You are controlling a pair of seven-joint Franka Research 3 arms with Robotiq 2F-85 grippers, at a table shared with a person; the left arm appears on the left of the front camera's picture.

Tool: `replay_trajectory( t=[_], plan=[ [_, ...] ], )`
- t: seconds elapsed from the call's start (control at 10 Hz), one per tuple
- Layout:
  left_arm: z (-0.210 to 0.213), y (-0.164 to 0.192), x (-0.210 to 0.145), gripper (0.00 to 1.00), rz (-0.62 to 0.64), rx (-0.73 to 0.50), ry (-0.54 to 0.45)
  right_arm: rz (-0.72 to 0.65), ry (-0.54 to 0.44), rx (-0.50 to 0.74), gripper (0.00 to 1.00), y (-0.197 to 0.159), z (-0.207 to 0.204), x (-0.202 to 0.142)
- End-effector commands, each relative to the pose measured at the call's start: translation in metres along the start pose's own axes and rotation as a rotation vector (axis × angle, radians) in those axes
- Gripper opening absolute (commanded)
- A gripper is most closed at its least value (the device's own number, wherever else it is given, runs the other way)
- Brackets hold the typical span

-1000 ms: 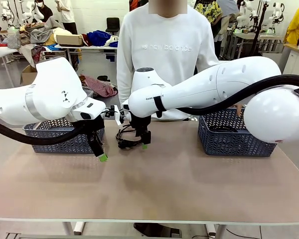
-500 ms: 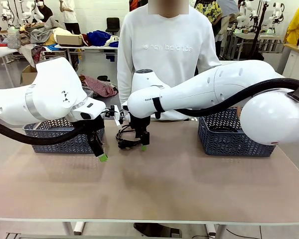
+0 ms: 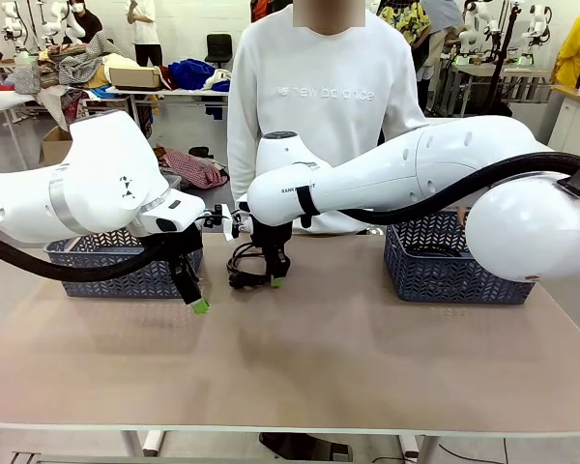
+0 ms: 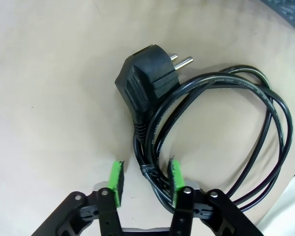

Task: Organize the cables according to human instructions.
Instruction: Pick up a bundle of cables and place it in the basket indicated by the human.

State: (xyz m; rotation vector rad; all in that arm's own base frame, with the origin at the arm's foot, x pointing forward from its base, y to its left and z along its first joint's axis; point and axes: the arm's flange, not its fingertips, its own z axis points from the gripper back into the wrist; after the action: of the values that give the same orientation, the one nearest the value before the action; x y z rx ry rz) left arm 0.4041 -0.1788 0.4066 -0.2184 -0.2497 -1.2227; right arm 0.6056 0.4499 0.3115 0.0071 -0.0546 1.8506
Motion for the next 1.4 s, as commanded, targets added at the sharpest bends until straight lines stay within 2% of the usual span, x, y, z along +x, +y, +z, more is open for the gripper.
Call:
replay_trajectory(
  t=[0.0,0.1,0.2,0.3,0.7,1.1,1.3],
  plan=[
    [0.001,0.0,-0.001,1.0,0.007,0.0,-0.002,-0.032,0.013,0.014,0.23,-0.007,0.005,0.004],
    [0.001,0.0,-0.001,1.0,0.007,0.0,-0.002,-0.035,0.015,0.018,0.19,-0.007,0.005,0.004],
    [0.001,0.0,-0.001,1.0,0.007,0.0,-0.002,-0.038,0.017,0.024,0.03,-0.008,0.004,0.004],
    [0.001,0.0,-0.001,1.0,0.007,0.0,-0.002,-0.043,0.015,0.025,0.0,-0.009,0.004,0.003],
    [0.001,0.0,-0.001,1.0,0.007,0.0,-0.002,-0.049,-0.003,-0.026,0.0,-0.004,0.024,0.001],
    [0.001,0.0,-0.001,1.0,0.007,0.0,-0.002,-0.018,0.047,-0.028,0.0,0.015,0.086,-0.011],
    [0.001,0.0,-0.001,1.0,0.007,0.0,-0.002,-0.063,0.094,-0.061,0.0,0.03,0.125,-0.023]
  ],
)
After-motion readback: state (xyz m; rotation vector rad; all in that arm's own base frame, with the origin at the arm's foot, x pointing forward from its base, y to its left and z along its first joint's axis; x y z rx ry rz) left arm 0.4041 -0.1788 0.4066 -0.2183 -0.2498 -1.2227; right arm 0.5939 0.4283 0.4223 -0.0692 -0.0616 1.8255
